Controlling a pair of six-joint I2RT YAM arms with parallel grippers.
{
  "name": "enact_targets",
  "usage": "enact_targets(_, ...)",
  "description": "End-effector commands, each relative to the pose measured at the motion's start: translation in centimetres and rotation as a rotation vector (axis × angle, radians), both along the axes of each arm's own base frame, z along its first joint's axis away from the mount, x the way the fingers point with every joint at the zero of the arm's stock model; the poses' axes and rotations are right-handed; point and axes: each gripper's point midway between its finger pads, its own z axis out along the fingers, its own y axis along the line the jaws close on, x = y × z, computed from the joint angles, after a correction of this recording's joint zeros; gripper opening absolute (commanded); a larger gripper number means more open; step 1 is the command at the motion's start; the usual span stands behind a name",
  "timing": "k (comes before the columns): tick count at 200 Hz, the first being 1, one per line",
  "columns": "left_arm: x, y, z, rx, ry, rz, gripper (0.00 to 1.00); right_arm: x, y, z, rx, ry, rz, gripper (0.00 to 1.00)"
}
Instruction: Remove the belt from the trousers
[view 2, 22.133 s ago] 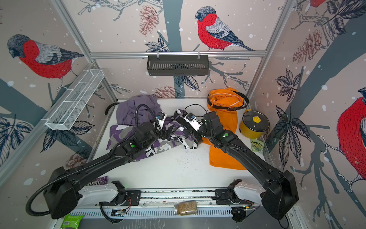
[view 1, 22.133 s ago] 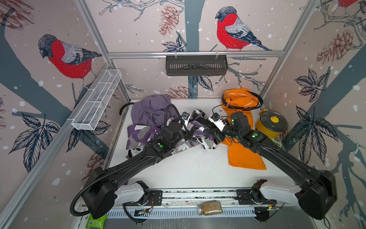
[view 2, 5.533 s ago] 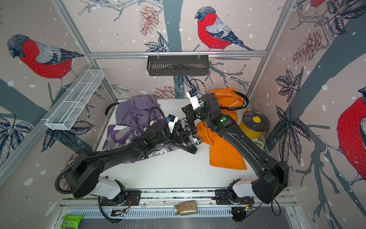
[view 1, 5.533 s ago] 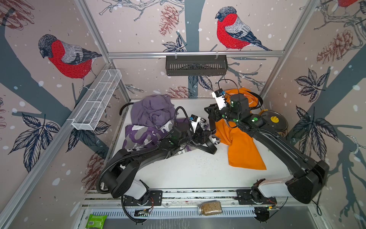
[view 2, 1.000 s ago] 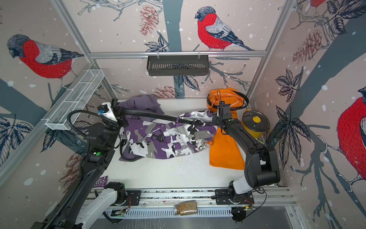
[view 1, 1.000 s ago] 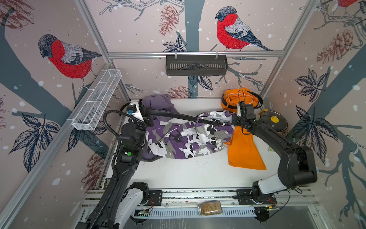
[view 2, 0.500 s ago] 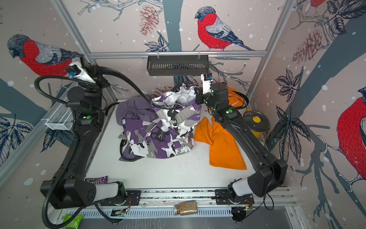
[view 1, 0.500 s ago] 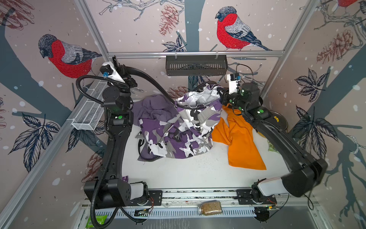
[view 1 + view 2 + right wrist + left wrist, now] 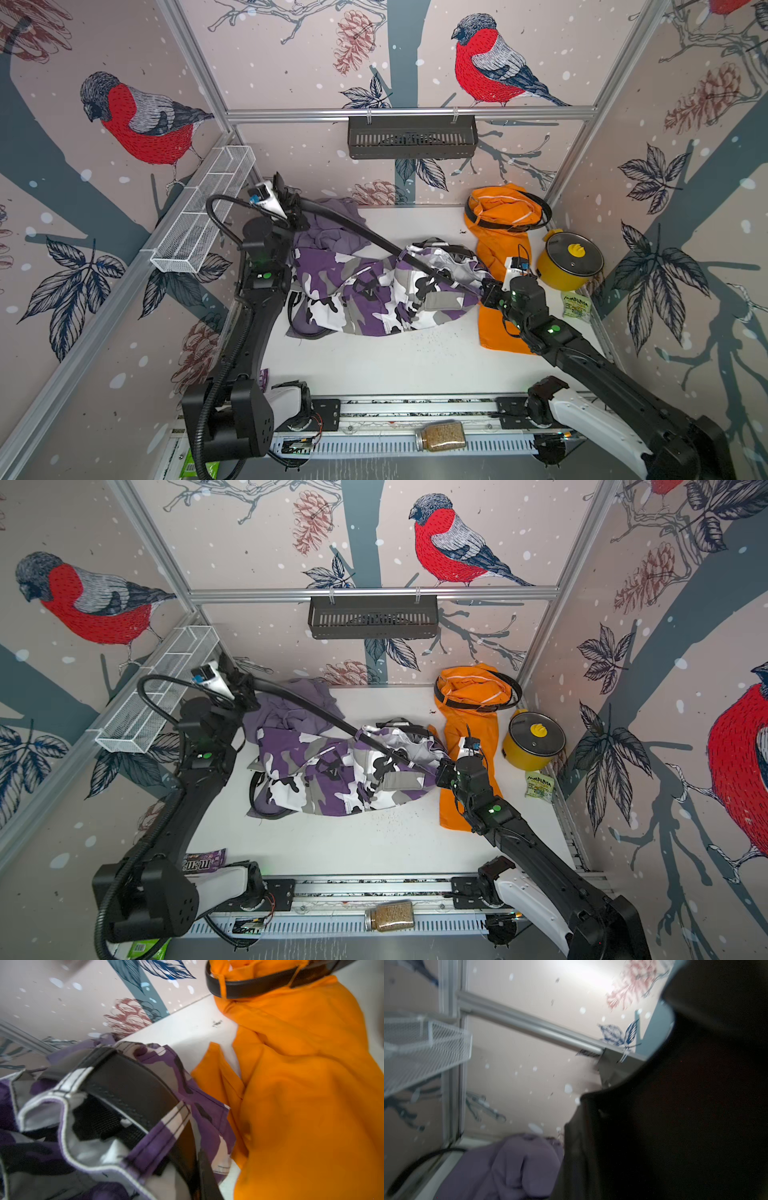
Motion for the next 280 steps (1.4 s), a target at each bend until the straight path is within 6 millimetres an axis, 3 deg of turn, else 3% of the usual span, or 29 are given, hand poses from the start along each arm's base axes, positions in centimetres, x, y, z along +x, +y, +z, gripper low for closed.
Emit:
enact_targets(1, -0.9, 1.8, -3.5, -0.107, 0.05, 0.098, 0.0, 0.6, -2.8, -0.9, -0.078, 0.034, -0.107, 0.01)
enact_targets(38, -1.9, 0.4, -16.1, -0.248, 0.489, 0.061, 0.01, 2.0, -3.4, 0.3, -0.12, 0.033, -0.095, 0.0)
enact_targets(42, -2.2, 0.1, -17.4, -0.26, 0.532, 0.054, 0.12, 2.1, -3.4, 0.5, -0.124, 0.029, -0.095, 0.0)
enact_targets(53, -3.0, -0.2, -20.1, -0.302, 0.638, 0.058, 0.6, 2.3, -3.5, 1.1, -0.134, 0.011, -0.093, 0.0)
enact_targets(58, -3.6, -0.4, -21.2, -0.314, 0.683, 0.061, 0.75, 2.4, -3.5, 1.4, -0.137, 0.002, -0.093, 0.0)
enact_targets(65, -4.4, -0.5, -22.4, -0.332, 0.736, 0.075, 0.9, 2.5, -3.6, 1.6, -0.146, -0.005, -0.093, 0.0)
enact_targets(73, -5.4, -0.5, -23.1, -0.338, 0.779, 0.086, 0.98, 2.6, -3.6, 1.8, -0.157, -0.014, -0.089, 0.0)
enact_targets(86, -6.7, -0.4, -22.8, -0.329, 0.803, 0.102, 1.0, 2.7, -3.8, 2.0, -0.175, -0.021, -0.087, 0.0)
enact_targets(103, -8.0, -0.6, -20.7, -0.286, 0.768, 0.077, 1.0, 2.8, -4.0, 2.2, -0.197, -0.027, -0.079, 0.0)
enact_targets(116, -8.8, -1.9, -19.2, -0.283, 0.751, 0.007, 1.0, 3.0, -4.2, 2.3, -0.207, -0.033, -0.078, 0.0)
enact_targets(139, -9.6, -6.8, -16.9, -0.157, 0.759, -0.195, 0.99, 3.5, -4.3, 3.0, -0.227, -0.049, -0.071, 0.0)
enact_targets(155, -9.7, -12.7, -14.3, 0.063, 0.675, -0.445, 0.99, 3.8, -4.4, 3.4, -0.235, -0.056, -0.068, 0.01)
enact_targets(169, -10.1, -16.9, -13.2, 0.314, 0.621, -0.613, 1.0, 4.1, -4.4, 3.5, -0.233, -0.057, -0.06, 0.01)
enact_targets(176, -10.5, -18.4, -13.9, 0.43, 0.632, -0.678, 1.0, 4.2, -4.4, 3.5, -0.234, -0.058, -0.054, 0.01)
enact_targets(182, -10.1, -19.4, -13.2, 0.502, 0.62, -0.694, 0.99, 4.3, -4.4, 3.5, -0.234, -0.055, -0.052, 0.01)
enact_targets(204, -10.3, -22.7, -14.0, 0.65, 0.623, -0.848, 0.96, 4.5, -4.3, 3.5, -0.233, -0.044, -0.039, 0.01)
enact_targets(247, -10.0, -24.1, -17.6, 0.748, 0.696, -0.885, 0.87, 4.6, -4.0, 3.9, -0.214, -0.046, -0.02, 0.02)
enact_targets(280, -9.8, -24.9, -18.8, 0.812, 0.663, -0.879, 0.83, 4.7, -3.6, 3.8, -0.203, -0.042, 0.0, 0.02)
